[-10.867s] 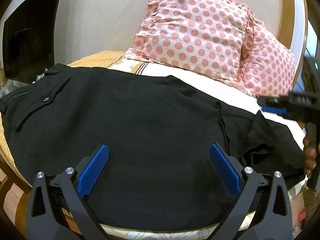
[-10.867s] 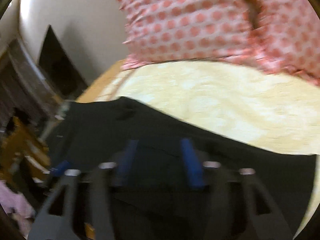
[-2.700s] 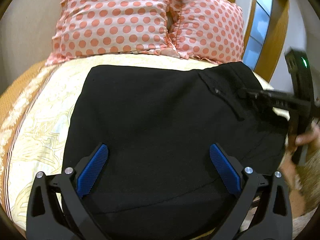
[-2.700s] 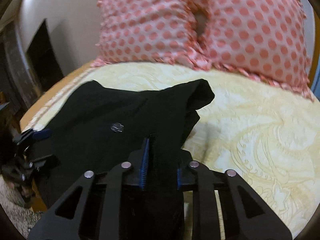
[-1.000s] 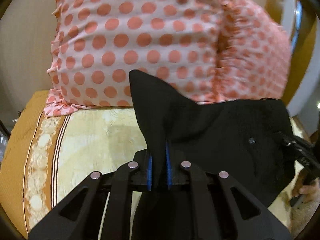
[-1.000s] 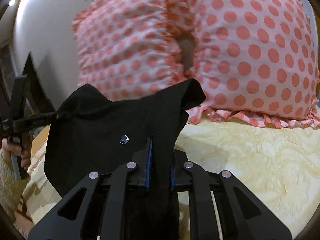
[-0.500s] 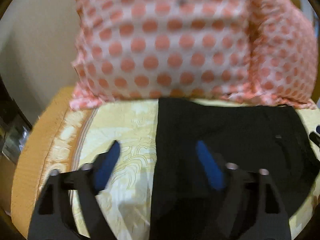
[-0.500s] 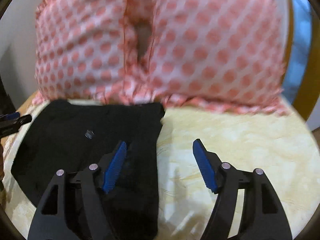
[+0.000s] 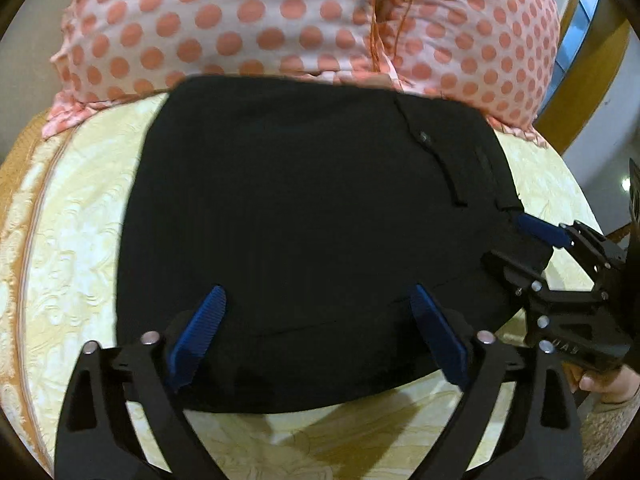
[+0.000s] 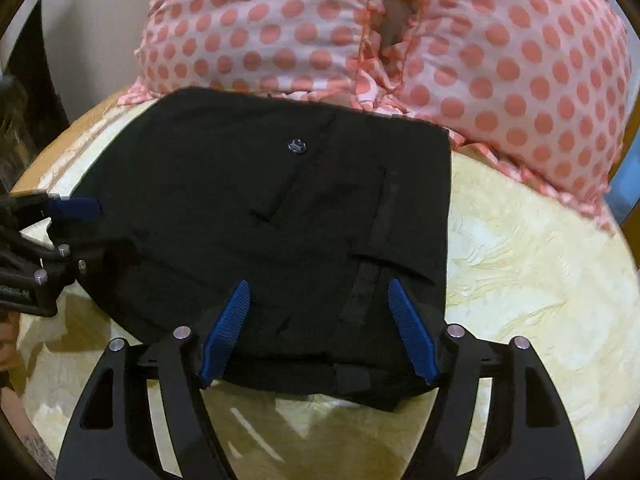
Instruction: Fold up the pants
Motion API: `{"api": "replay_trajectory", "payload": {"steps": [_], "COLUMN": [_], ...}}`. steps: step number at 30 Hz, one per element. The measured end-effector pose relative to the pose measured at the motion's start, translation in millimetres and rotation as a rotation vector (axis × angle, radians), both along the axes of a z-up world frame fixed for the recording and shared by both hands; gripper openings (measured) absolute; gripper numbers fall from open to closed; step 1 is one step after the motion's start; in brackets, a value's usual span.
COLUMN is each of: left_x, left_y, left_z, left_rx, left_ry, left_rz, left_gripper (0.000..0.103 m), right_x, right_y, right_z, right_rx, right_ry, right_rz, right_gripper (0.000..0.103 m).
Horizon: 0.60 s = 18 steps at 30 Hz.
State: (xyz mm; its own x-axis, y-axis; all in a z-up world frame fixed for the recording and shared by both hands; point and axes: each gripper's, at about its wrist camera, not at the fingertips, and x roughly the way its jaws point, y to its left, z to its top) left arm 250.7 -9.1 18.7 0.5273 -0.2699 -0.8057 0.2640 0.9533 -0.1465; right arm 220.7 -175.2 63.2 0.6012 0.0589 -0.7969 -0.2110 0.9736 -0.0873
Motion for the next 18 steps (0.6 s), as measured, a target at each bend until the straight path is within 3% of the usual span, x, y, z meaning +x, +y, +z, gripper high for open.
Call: {"api": "replay_trajectory", "payload": {"steps": [3, 7, 10, 12, 18], "left_x": [3, -5, -28, -46, -87], "left_y": [-2, 6, 14, 20, 38], "left_z": [1, 8, 20, 23, 10], "left_rx": [-0.01, -0.019, 0.003, 0.031, 0.069], "left_ry": [0.013, 0.01, -0.043, -0.07, -0.102], "left_rz": [0.002, 0.019, 0.05, 0.08, 0.185], "left_gripper": [0.101, 0.101, 0.101, 0.101, 0.101], "right_x": [6, -6, -31, -49, -79], "right_y": [-7, -12, -15, -15, -6], "right_z": [-2, 4, 18, 24, 9], "right_rx": [0.047, 0.087, 0.144, 0.159, 0.164], "right_ry": [0.038, -0.009, -0.073, -0.104, -0.052], "right_rz": [-0.013, -0.042, -0.082, -0.11, -0.157], "right_gripper": [0.078, 0.081, 0.098, 0.1, 0.102]}}
